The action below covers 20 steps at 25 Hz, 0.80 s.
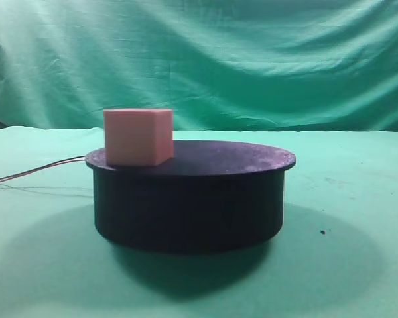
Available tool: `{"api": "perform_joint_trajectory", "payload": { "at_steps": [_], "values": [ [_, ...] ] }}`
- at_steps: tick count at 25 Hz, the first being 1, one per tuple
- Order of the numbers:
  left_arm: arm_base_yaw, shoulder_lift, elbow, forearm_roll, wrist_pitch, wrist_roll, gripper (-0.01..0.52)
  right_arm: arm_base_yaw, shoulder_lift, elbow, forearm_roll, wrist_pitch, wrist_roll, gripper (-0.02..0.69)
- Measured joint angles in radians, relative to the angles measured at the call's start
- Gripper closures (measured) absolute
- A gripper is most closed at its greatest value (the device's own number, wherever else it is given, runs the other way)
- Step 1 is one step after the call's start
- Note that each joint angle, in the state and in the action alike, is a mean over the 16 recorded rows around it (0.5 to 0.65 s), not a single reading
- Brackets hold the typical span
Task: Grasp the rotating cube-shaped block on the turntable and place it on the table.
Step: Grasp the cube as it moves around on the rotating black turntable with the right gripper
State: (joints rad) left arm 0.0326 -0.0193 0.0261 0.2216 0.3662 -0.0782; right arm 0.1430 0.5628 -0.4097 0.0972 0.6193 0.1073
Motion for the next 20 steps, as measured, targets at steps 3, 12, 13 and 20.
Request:
{"api": "perform_joint_trajectory", "payload": {
  "at_steps": [3,12,13,20],
  "values": [
    [0.000,0.000,0.000,0.000,0.000,0.000,0.514,0.049,0.086,-0.021,0.049,0.021,-0.061,0.646],
    [0.000,0.000,0.000,0.000,0.000,0.000,0.514,0.305,0.397,-0.154,0.140,0.067,-0.162,0.654],
    [0.000,0.000,0.000,0.000,0.000,0.000,0.514,0.335,0.435,-0.177,0.141,0.072,-0.162,0.643],
    [0.000,0.000,0.000,0.000,0.000,0.000,0.514,0.478,0.682,-0.353,0.142,0.119,-0.153,0.428]
  ]
}}
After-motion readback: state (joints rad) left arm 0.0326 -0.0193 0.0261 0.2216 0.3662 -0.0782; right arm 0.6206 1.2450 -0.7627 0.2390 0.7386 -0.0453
